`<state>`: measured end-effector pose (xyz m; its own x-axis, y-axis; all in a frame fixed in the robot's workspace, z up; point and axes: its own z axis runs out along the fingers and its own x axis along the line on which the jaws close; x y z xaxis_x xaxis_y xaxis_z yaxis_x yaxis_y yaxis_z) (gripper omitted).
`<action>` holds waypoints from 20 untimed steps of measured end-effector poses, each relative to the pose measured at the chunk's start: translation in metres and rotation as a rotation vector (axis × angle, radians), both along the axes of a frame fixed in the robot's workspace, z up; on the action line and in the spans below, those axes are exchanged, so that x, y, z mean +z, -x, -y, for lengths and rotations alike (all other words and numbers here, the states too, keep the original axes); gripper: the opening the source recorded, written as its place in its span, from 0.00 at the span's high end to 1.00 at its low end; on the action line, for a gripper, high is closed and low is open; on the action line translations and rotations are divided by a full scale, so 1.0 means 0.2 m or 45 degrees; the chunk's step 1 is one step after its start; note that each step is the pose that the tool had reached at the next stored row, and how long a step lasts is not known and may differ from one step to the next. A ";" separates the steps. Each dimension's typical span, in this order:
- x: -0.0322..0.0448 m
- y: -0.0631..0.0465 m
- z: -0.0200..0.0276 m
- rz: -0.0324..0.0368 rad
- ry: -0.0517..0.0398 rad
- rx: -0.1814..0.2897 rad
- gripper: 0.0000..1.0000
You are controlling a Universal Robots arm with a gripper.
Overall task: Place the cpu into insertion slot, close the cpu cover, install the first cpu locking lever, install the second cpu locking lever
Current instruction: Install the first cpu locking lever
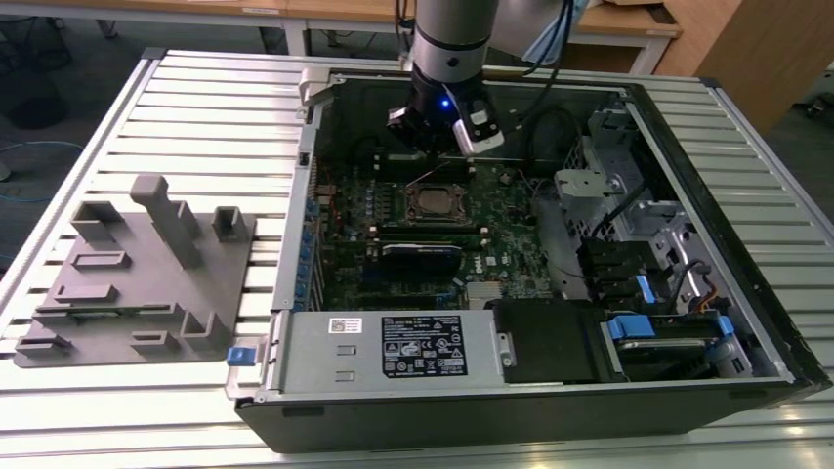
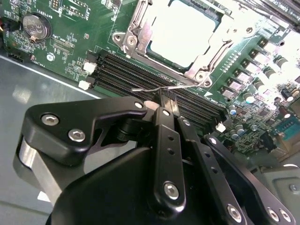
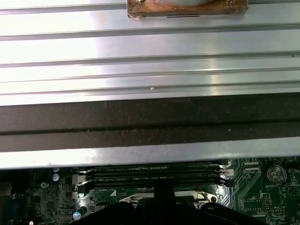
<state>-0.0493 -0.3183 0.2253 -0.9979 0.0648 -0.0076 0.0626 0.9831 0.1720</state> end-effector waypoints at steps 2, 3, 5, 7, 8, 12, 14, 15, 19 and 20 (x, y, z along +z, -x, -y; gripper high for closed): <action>-0.003 0.00 0.000 -0.0001 0.000 0.000 0.89; -0.004 -0.01 0.000 -0.0001 0.000 0.000 0.89; -0.007 -0.01 0.000 0.0000 0.000 0.000 0.89; -0.008 -0.02 0.000 0.0000 0.000 0.000 0.89; -0.009 -0.02 0.000 0.0000 0.001 0.000 0.89; -0.020 -0.02 0.000 0.0001 0.001 0.000 0.89; -0.028 -0.02 0.000 0.0001 0.001 0.000 0.89; -0.031 -0.02 0.000 0.0000 0.001 0.000 0.89; -0.039 -0.02 0.000 -0.0001 0.001 0.000 0.89; -0.039 -0.02 0.000 -0.0001 0.001 0.000 0.89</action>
<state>-0.0449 -0.3184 0.2175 -0.9979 0.0650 -0.0075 0.0628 0.9833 0.1709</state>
